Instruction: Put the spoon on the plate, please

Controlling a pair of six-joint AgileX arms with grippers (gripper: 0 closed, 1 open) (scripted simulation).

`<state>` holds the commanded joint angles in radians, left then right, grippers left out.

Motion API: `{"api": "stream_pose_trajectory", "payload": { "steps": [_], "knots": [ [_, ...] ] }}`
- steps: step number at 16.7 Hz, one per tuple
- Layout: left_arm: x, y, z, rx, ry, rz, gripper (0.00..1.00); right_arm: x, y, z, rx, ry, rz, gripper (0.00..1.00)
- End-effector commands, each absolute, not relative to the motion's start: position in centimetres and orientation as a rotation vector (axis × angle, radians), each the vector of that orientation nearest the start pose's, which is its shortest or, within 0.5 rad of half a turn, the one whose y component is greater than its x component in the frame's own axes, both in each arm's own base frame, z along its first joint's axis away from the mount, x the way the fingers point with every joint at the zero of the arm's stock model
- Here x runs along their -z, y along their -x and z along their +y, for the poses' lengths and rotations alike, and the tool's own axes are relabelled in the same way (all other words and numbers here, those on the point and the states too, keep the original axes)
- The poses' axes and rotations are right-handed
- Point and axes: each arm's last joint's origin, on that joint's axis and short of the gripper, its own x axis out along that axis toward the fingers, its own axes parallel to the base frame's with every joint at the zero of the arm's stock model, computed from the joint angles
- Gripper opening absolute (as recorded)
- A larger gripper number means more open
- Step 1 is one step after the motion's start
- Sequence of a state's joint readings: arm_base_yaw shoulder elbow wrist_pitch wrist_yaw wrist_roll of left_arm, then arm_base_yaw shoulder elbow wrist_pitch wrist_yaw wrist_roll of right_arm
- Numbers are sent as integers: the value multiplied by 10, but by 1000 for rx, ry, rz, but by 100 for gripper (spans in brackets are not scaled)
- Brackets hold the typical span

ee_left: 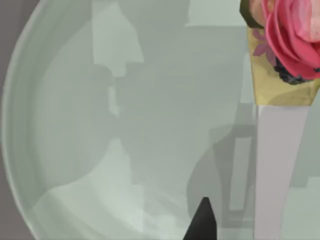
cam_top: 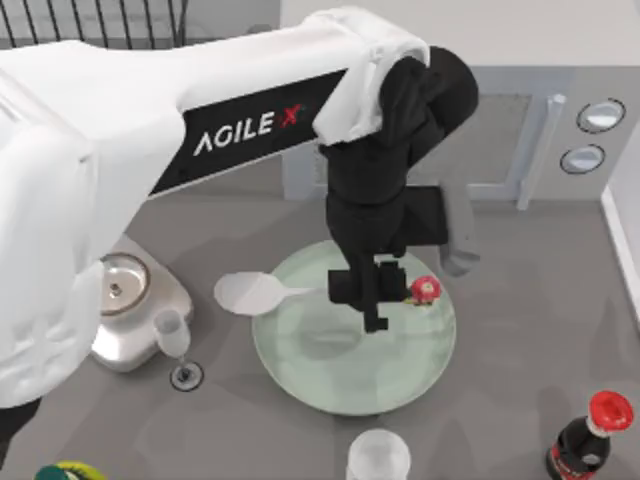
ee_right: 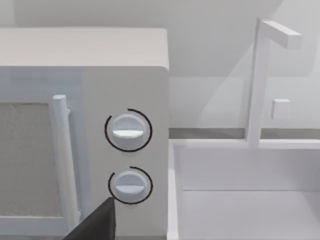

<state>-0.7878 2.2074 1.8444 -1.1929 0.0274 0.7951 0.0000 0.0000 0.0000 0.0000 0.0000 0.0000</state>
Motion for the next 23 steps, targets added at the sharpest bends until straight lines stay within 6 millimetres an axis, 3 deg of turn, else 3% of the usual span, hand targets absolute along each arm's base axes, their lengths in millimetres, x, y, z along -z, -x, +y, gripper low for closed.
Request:
{"api": "stream_pose_trajectory", "payload": {
  "steps": [14, 23],
  "knots": [
    [-188, -285, -335, 1366, -1214, 973, 0, -160, -106, -1, 0, 0, 0, 100],
    [-182, -299, -322, 1275, -1194, 1006, 0, -160, -106, -1, 0, 0, 0, 100]
  ]
}}
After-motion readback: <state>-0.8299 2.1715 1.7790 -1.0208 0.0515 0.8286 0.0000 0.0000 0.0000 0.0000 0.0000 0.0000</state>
